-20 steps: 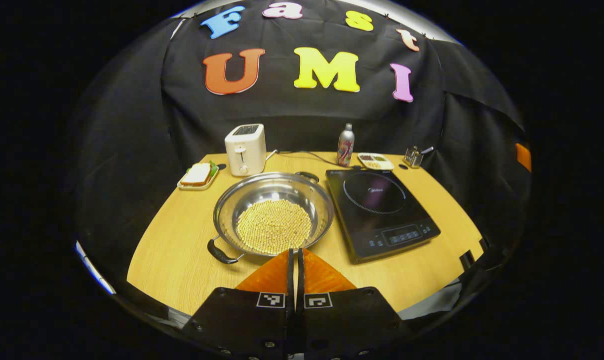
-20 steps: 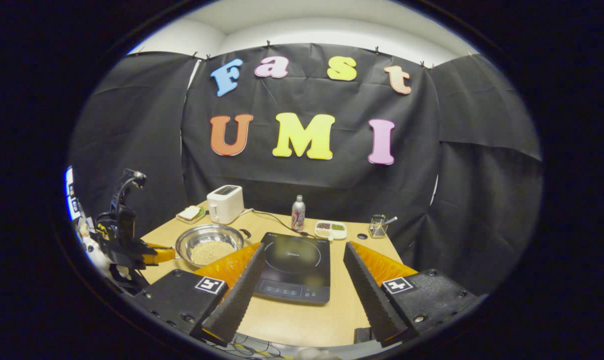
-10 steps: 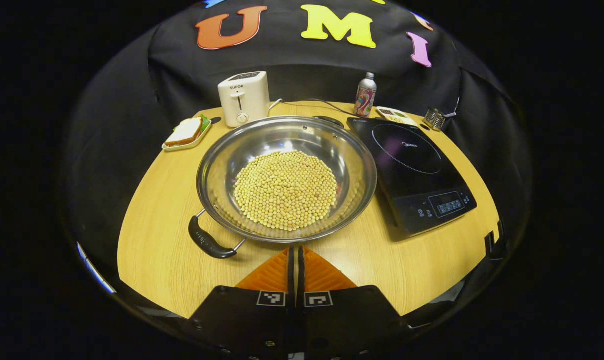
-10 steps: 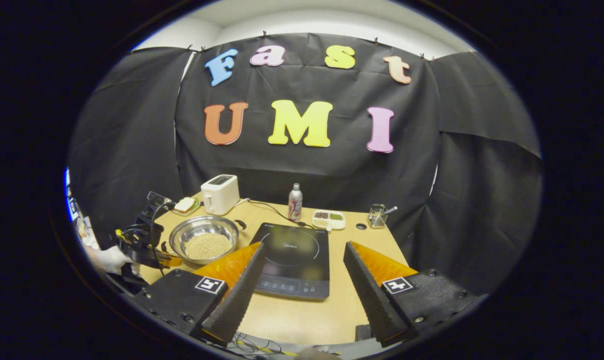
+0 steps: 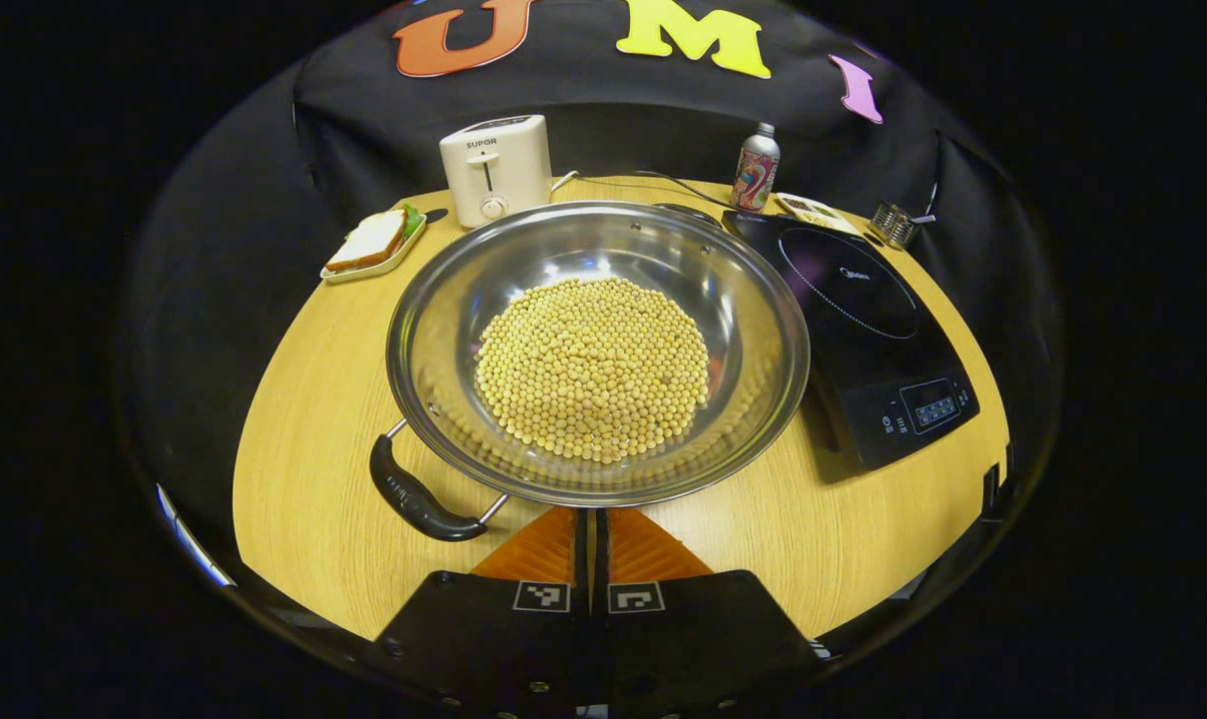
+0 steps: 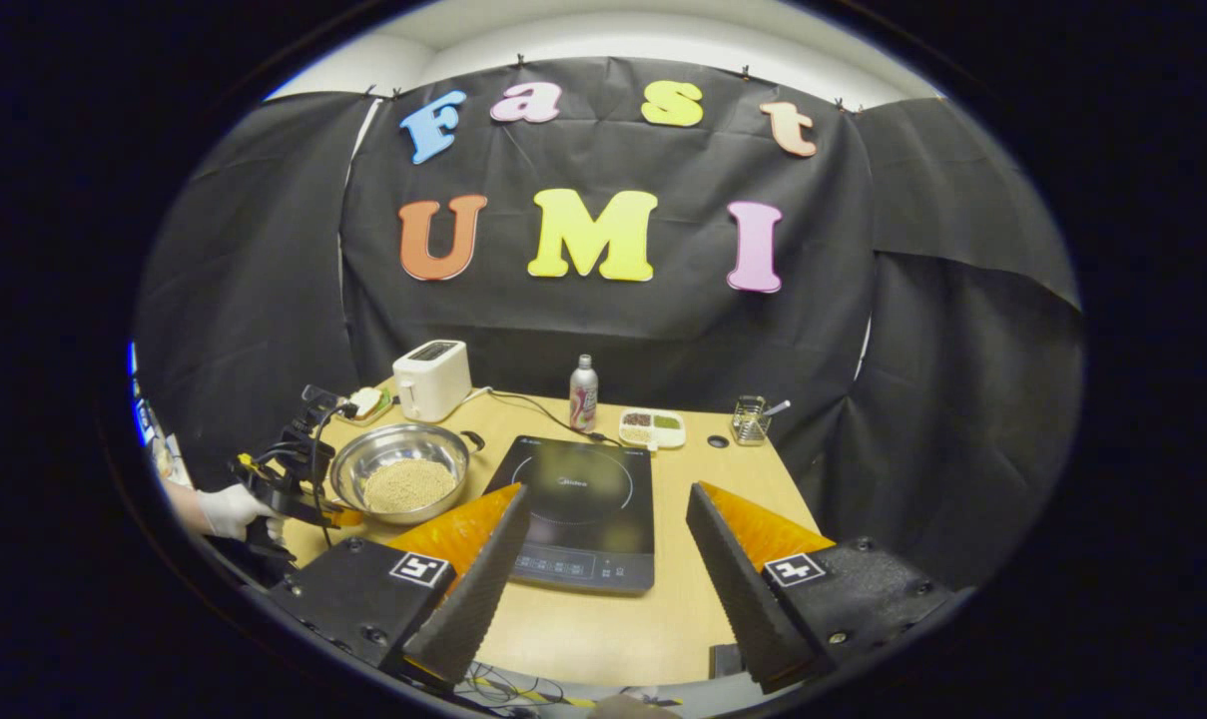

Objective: First push the handle of the pot to place it horizontally, then grasp the pot with both hands and set it on the induction cooktop.

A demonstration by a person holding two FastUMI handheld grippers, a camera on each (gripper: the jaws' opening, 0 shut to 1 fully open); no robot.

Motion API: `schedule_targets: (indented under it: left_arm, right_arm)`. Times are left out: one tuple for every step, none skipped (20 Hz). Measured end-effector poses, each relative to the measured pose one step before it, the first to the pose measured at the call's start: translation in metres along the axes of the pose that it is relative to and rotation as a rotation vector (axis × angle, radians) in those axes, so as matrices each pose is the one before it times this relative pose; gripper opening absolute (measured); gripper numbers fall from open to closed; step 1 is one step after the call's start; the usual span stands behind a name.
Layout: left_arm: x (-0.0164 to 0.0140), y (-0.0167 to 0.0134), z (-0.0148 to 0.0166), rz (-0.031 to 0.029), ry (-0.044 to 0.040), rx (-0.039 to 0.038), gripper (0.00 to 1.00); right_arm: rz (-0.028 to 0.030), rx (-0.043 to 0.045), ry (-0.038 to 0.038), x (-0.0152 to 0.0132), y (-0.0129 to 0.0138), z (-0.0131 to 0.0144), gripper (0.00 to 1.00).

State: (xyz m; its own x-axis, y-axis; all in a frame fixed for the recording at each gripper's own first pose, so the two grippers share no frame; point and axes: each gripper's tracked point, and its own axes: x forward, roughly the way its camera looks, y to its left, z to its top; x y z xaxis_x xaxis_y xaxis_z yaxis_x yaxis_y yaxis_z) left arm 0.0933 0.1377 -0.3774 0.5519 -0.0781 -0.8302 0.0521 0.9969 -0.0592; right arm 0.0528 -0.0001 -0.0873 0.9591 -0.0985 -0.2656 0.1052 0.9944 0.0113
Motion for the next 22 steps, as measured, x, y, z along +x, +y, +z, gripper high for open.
schedule_targets:
  left_arm:
    - [0.00036,0.00369,0.00033,0.01004,0.00102,0.00033,0.1]
    - [-0.00001,0.00361,-0.00048,0.01014,0.00019,-0.00167,0.1]
    - [0.00085,0.00342,0.00016,0.00656,0.00049,-0.00358,0.0]
    - [-0.00038,0.0022,-0.00108,0.00951,0.00307,0.00071,0.1]
    - [0.0002,0.00435,0.001,0.00942,-0.00261,0.00135,0.1]
    - [0.00018,0.00195,0.00051,0.00064,0.00005,-0.00507,0.1]
    - [0.00132,0.00138,-0.00101,0.00266,0.00384,-0.00562,0.1]
    - [0.0002,0.00213,0.00064,0.00586,-0.00152,-0.00035,0.1]
    - [-0.00022,0.00312,0.0007,0.00825,0.00217,-0.00101,0.0]
    - [0.00091,0.00352,0.001,0.00369,0.00079,-0.00234,0.0]
    - [0.00163,0.00341,0.00135,0.00301,-0.00084,-0.00613,0.0]
    - [0.00021,0.0021,0.00042,0.00353,0.00192,-0.00685,0.1]
    - [0.00088,0.00317,0.00101,0.00564,0.00217,-0.00464,0.0]
    - [0.00171,0.00452,0.00219,0.00661,-0.00127,-0.0027,0.0]
    - [0.00188,0.00355,0.0015,0.00696,-0.00015,-0.0034,0.1]
    - [0.00024,0.00321,-0.00076,0.00264,0.00363,-0.00423,0.0]
    - [0.00114,0.00332,0.00139,0.00347,-0.00436,-0.00407,0.0]
    - [0.00086,0.00355,0.00001,0.00804,-0.00146,-0.00273,0.0]
    - [0.00187,0.00323,0.00002,0.00414,0.00302,-0.00442,0.0]
    - [0.00151,0.00209,0.00153,0.00177,-0.00191,-0.00167,0.0]
    - [0.00213,0.00245,0.00082,0.00454,0.00072,0.00233,0.0]
    - [0.00264,0.00175,0.00205,0.00507,0.00042,0.00174,0.1]
  right_arm:
    - [-0.00131,-0.00222,0.00144,-0.0007,-0.00074,-0.00104,0.98]
    - [-0.00027,-0.00127,0.0001,-0.00107,-0.00063,-0.00032,0.98]
    - [-0.0015,0.00016,0.00072,-0.00027,-0.001,-0.00048,0.98]
    - [-0.00143,0.00085,0.0023,-0.00022,-0.00024,-0.00043,0.98]
    - [0.00047,0.00221,0.00341,-0.00021,0.00004,-0.00218,0.98]
    - [0.00065,0.00337,0.00261,-0.00064,0.00059,-0.00091,0.98]
    - [0.00033,0.00257,0.00317,0.00065,-0.00032,-0.00111,0.98]
    - [0.00161,0.00126,0.00211,-0.00011,0.00025,-0.00095,0.97]
    - [0.0011,-0.00085,0.0021,0.00076,0.00101,-0.00052,0.98]
    - [-0.00149,0.00034,-0.00085,-0.00004,0.00001,0.0006,0.98]
    - [0.00091,0.00145,-0.00048,-0.00033,0.00054,0.00015,0.98]
    - [0.0007,0.00161,-0.00167,0.00042,0.00036,0.00072,0.98]
    - [0.00052,-0.00092,0.00098,0.00045,0.00012,-0.00145,0.97]
    - [-0.00103,-0.00178,0.00113,-0.00003,-0.00034,0.00014,0.98]
    - [-0.00069,-0.00063,0.00256,0.00061,0.00096,-0.00077,0.98]
    - [0.0011,0.00033,0.00252,0.00038,-0.00005,0.00034,0.97]
    - [-0.00014,0.00029,0.00223,-0.00029,0.00047,-0.00001,0.97]
    - [-0.00054,-0.0009,-0.00051,0.00007,-0.00051,0.00076,0.97]
    - [-0.00113,-0.00113,0.0003,0.00061,-0.00017,-0.00006,0.97]
    - [-0.00121,-0.00252,0.00147,0.0006,0.00003,0.0009,0.97]
    - [0.00041,-0.00342,0.00245,0.00014,-0.0002,-0.00008,0.97]
    - [-0.00195,-0.00336,-0.00033,0.00074,-0.0001,0.00066,0.97]
